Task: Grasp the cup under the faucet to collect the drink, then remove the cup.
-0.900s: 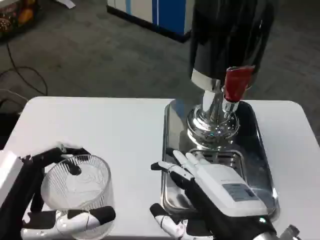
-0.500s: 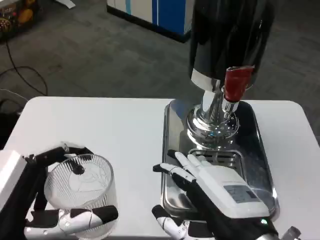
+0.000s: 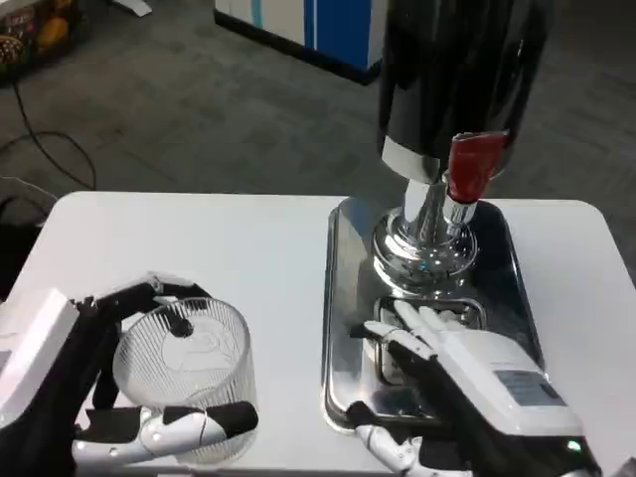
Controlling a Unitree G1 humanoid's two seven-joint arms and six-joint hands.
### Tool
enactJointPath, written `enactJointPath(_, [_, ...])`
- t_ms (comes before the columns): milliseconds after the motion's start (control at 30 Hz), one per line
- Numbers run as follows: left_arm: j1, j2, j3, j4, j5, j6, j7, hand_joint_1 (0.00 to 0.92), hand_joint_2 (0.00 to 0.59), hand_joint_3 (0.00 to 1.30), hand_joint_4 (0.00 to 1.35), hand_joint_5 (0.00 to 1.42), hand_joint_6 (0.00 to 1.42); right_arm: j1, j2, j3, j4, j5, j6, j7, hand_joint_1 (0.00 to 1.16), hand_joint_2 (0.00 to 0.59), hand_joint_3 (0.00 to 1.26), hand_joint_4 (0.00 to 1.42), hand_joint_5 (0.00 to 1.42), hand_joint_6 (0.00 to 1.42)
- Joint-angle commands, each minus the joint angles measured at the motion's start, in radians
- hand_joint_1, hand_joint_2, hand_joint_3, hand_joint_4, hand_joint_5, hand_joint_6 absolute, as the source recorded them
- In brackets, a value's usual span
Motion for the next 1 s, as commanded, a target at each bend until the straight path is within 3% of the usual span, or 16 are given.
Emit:
enactJointPath(33, [-0.030, -0.003, -0.015, 0.002, 0.015, 0.006, 0.015, 0.585, 0.000, 1.02, 1.12, 1.28, 1.42, 0.019, -0.006, -0.027, -0.031, 0.016, 0.004, 0.008, 0.39, 0.427, 0.18, 0.00, 0.00, 0.00])
enactJointPath(667, [-0.164, 0.016, -0.080, 0.134, 0.080, 0.022, 0.023, 0.585, 0.000, 1.02, 1.12, 1.28, 1.42, 0.088, -0.049, -0.156, -0.075, 0.085, 0.009, 0.019, 0.38, 0.423, 0.19, 0.00, 0.00, 0.00])
enactJointPath(1000, [-0.311, 0.024, -0.138, 0.242, 0.109, 0.036, 0.036, 0.585, 0.000, 1.02, 1.12, 1.28, 1.42, 0.124, -0.075, -0.242, -0.072, 0.125, 0.022, 0.022, 0.38, 0.423, 0.17, 0.01, 0.01, 0.00])
